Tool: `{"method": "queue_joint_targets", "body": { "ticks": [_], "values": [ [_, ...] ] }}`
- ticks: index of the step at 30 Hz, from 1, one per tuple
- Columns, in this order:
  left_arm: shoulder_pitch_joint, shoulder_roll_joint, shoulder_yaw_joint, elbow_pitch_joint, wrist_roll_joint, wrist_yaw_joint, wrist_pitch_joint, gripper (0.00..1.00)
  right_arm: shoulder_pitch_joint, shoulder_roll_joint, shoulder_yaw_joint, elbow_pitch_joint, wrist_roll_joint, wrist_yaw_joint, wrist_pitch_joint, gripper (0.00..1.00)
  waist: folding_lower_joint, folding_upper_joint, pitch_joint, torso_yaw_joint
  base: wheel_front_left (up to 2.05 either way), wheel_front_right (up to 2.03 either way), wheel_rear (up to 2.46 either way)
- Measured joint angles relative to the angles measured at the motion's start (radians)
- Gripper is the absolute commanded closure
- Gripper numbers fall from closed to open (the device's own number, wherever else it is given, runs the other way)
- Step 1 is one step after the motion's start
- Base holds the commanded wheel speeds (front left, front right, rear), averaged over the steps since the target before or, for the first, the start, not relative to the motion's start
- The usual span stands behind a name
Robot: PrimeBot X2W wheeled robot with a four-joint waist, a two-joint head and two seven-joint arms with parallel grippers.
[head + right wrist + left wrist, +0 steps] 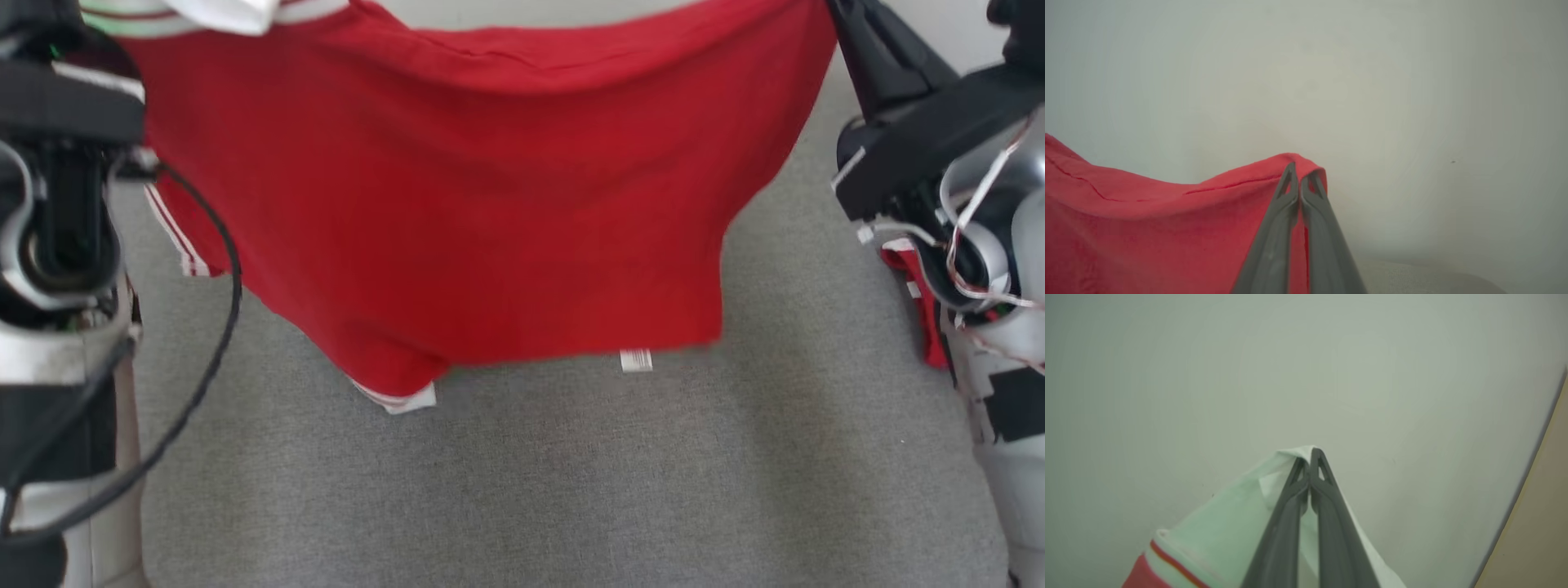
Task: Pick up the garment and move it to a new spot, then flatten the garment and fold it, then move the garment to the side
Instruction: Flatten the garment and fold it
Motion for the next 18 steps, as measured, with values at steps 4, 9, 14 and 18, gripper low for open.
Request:
{"method": "queue_joint_targets", "body": {
  "ticks": [4,9,14,18],
  "values": [
    [-0.103,-0.003,-0.003,0.064,-0.002,0.015,0.010,1.00,-0.086,-0.024,0.046,0.035,0.030,0.000,-0.007,1.00,0.0000,0.0001,0.044,-0.010,0.00,0.00,0.00],
    [-0.256,0.035,-0.029,0.109,0.063,0.020,-0.009,1.00,-0.208,-0.028,0.097,0.094,0.038,0.000,-0.038,1.00,0.0001,0.0001,0.122,-0.025,0.00,0.00,0.00],
    [-0.444,0.094,-0.058,0.140,0.155,0.001,-0.062,1.00,-0.328,-0.017,0.111,0.160,0.034,0.000,-0.098,1.00,0.0002,0.0001,0.218,-0.045,0.00,0.00,0.00],
    [-0.546,0.119,-0.068,0.153,0.204,-0.016,-0.121,1.00,-0.401,0.005,0.081,0.207,0.004,0.000,-0.178,1.00,0.0003,0.0002,0.279,-0.060,0.00,0.00,0.00]
  ]
}}
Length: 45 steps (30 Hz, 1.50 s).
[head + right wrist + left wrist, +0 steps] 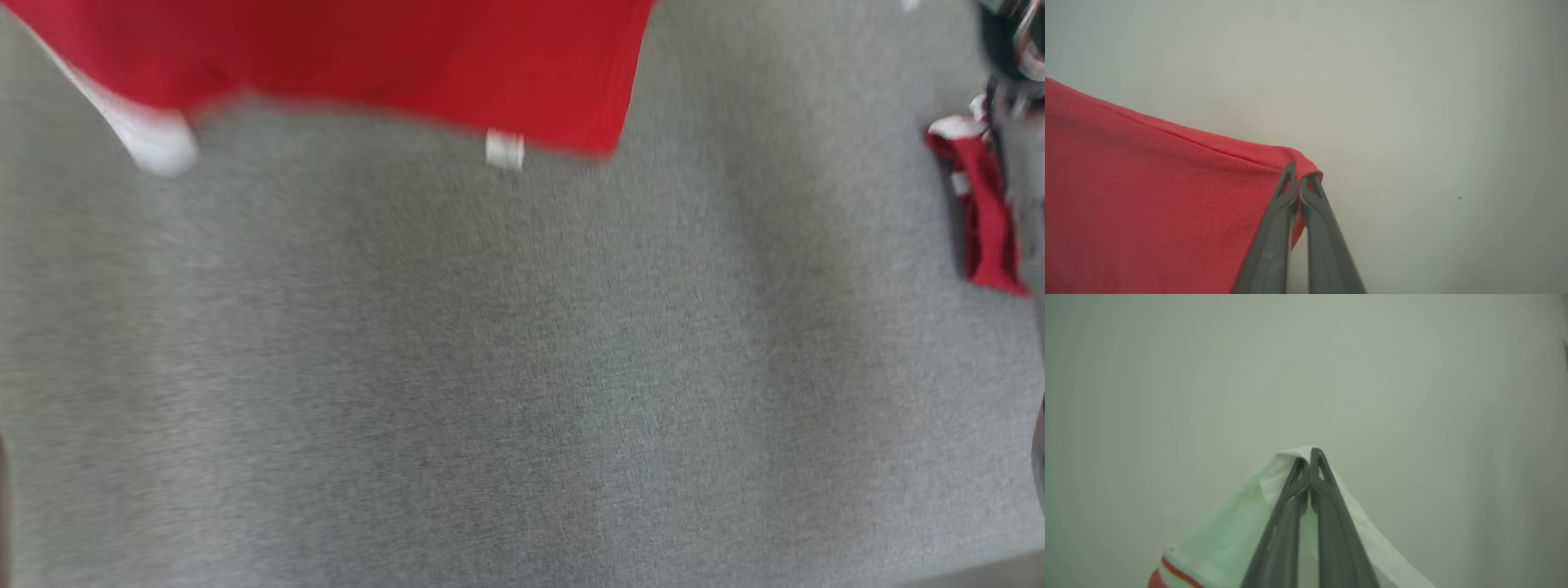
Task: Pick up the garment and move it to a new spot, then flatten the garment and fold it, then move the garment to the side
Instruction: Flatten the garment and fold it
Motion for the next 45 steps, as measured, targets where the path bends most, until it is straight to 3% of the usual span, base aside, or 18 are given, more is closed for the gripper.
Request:
{"method": "queue_joint_targets", "body": {
  "ticks": [6,10,15,19,25,30,39,45],
  "values": [
    [-0.171,0.023,-0.018,0.037,0.075,-0.041,-0.175,1.00,-0.127,0.062,-0.103,0.096,-0.101,0.000,-0.199,1.00,0.0001,0.0000,0.114,-0.034,0.00,0.00,0.00],
    [-0.234,0.027,0.002,0.044,0.108,-0.055,-0.230,1.00,-0.192,0.094,-0.161,0.127,-0.205,0.000,-0.330,1.00,0.0000,0.0000,0.171,-0.060,0.00,0.00,0.00],
    [-0.222,0.023,0.030,0.013,0.140,-0.072,-0.238,1.00,-0.225,0.117,-0.213,0.135,-0.332,0.000,-0.386,1.00,-0.0001,0.0000,0.230,-0.080,0.00,0.00,0.00],
    [-0.156,0.014,0.066,-0.002,0.154,-0.081,-0.239,1.00,-0.203,0.128,-0.168,0.161,-0.399,0.000,-0.390,1.00,-0.0002,0.0000,0.272,-0.082,0.00,0.00,0.00],
    [-0.031,-0.016,0.093,-0.020,0.116,-0.086,-0.239,1.00,-0.152,0.081,-0.056,0.176,-0.424,0.000,-0.392,1.00,-0.0002,0.0000,0.306,-0.059,0.00,0.00,0.00],
    [0.117,-0.015,0.063,-0.052,0.022,-0.090,-0.239,1.00,-0.110,0.048,0.028,0.205,-0.355,0.000,-0.383,1.00,-0.0003,-0.0001,0.294,-0.034,0.00,0.00,0.00],
    [0.410,-0.003,0.047,-0.137,-0.126,-0.091,-0.236,1.00,0.020,-0.046,0.191,0.137,-0.186,0.000,-0.208,1.00,-0.0005,-0.0003,0.210,-0.006,0.00,0.00,0.00],
    [0.694,-0.060,0.046,-0.163,-0.193,-0.066,-0.215,1.00,0.191,-0.080,0.208,0.099,-0.057,0.000,-0.018,1.00,-0.0006,-0.0004,0.118,0.016,0.00,0.00,0.00]
  ]
}}
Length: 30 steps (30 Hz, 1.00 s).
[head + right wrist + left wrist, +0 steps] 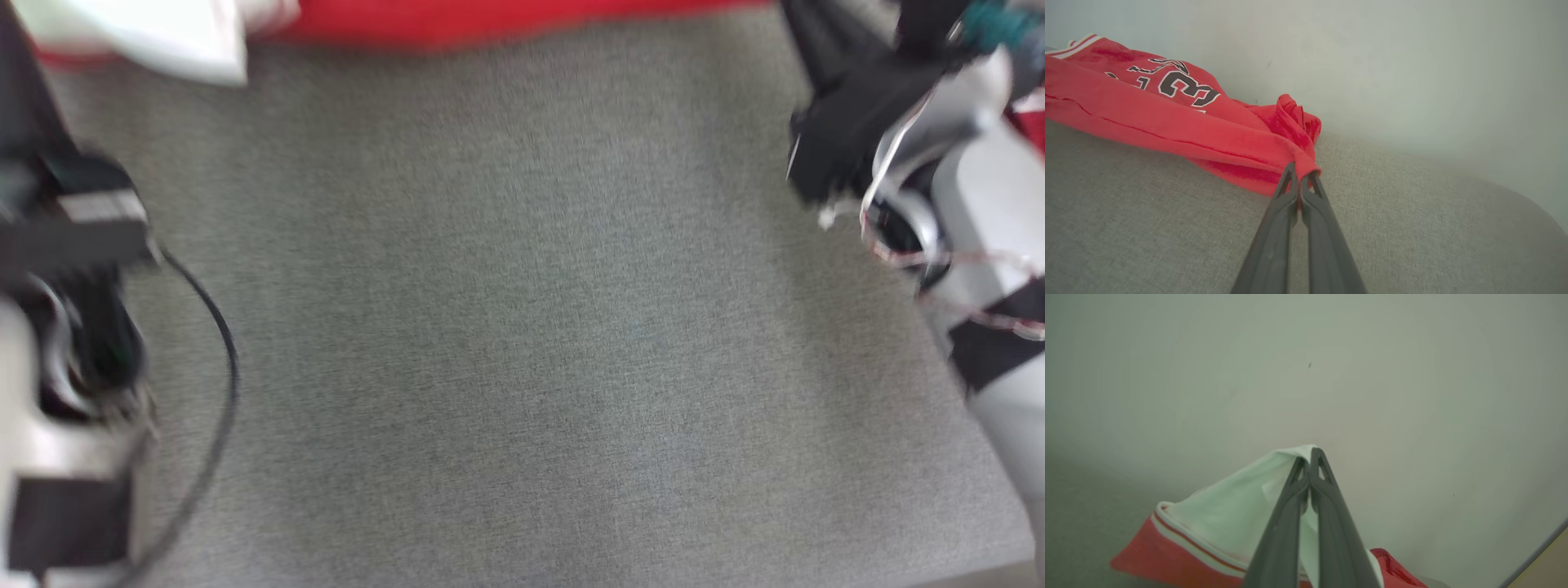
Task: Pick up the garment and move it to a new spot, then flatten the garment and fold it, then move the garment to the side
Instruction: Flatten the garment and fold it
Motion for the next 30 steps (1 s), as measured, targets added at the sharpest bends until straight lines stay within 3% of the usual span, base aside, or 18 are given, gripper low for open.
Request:
{"method": "queue_joint_targets", "body": {
  "ticks": [6,16,22,30],
  "values": [
    [0.239,-0.058,-0.013,-0.019,-0.056,0.002,0.009,1.00,0.158,-0.013,-0.034,-0.041,0.068,0.000,0.096,1.00,-0.0001,0.0000,-0.084,0.021,0.00,0.00,0.00],
    [0.551,-0.148,-0.055,-0.019,-0.122,-0.008,-0.007,1.00,0.433,-0.002,-0.180,-0.076,0.099,0.000,0.140,1.00,-0.0001,-0.0001,-0.231,0.065,0.00,0.00,0.00],
    [0.664,-0.156,-0.076,-0.002,-0.185,-0.013,0.019,1.00,0.545,0.040,-0.255,-0.089,0.109,0.000,0.151,1.00,0.0000,-0.0001,-0.301,0.090,0.00,0.00,0.00],
    [0.788,-0.124,-0.115,0.002,-0.235,-0.007,0.129,1.00,0.694,0.066,-0.355,-0.137,0.106,0.000,0.207,1.00,0.0001,-0.0002,-0.381,0.120,0.00,0.00,0.00]
  ]
}}
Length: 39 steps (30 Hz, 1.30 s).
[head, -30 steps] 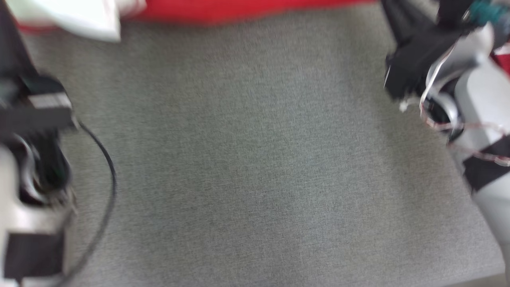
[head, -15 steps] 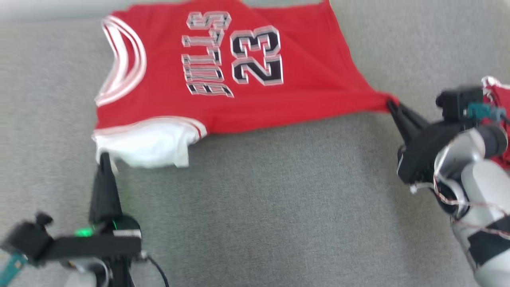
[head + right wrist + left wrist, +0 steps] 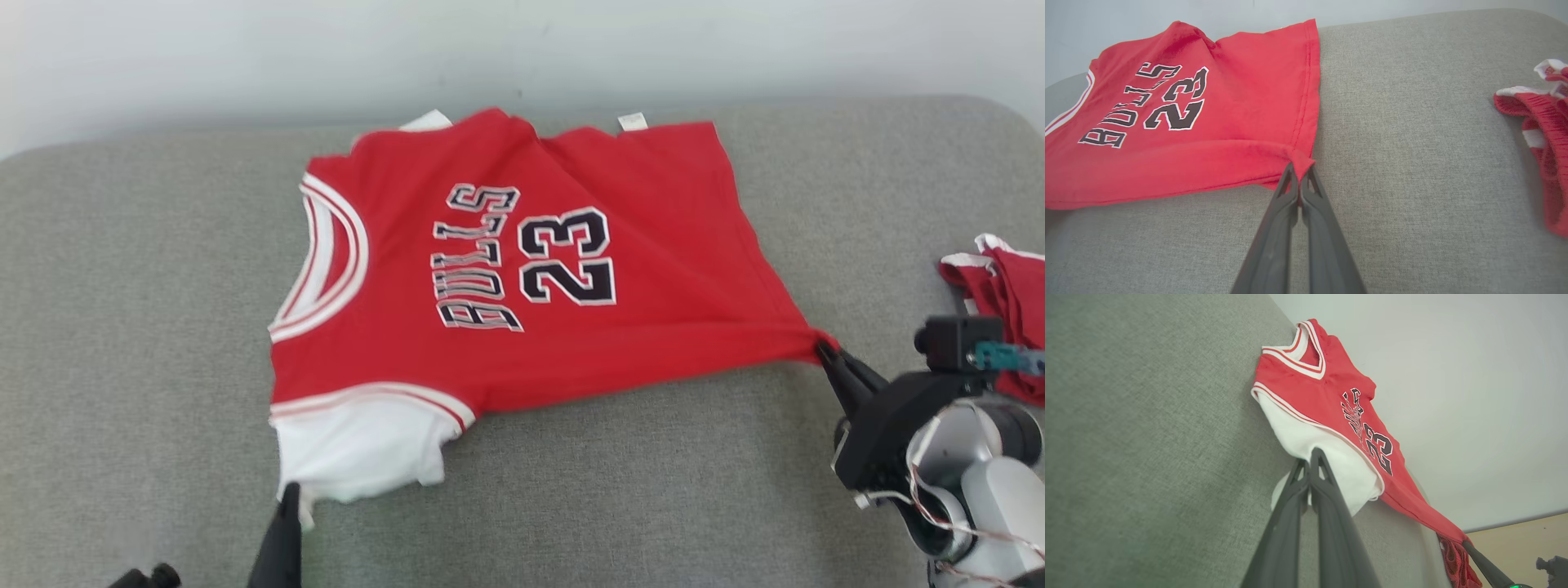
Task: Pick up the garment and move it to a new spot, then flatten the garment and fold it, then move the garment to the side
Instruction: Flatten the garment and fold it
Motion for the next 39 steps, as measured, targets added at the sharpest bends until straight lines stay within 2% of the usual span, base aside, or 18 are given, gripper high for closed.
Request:
{"method": "queue_joint_targets", "body": {
  "ticks": [6,18,26,39],
  "values": [
    [0.070,0.032,-0.038,-0.011,-0.043,0.026,0.132,1.00,0.117,0.022,-0.069,-0.064,-0.011,0.000,0.087,1.00,0.0000,0.0001,-0.045,0.016,0.00,0.00,0.00],
    [0.164,0.078,-0.056,-0.117,-0.147,0.054,0.290,1.00,0.246,0.086,-0.188,-0.206,-0.060,0.000,0.175,1.00,0.0002,0.0002,-0.054,0.006,0.00,0.00,0.00],
    [0.244,0.106,0.001,-0.226,-0.261,0.079,0.350,1.00,0.288,0.129,-0.247,-0.238,-0.078,0.000,0.188,1.00,0.0002,0.0003,-0.051,-0.006,0.00,0.00,0.00],
    [0.380,0.161,0.036,-0.329,-0.342,0.157,0.443,1.00,0.380,0.126,-0.226,-0.256,-0.132,0.000,0.233,1.00,0.0002,0.0003,-0.045,-0.014,0.00,0.00,0.00]
  ]
}}
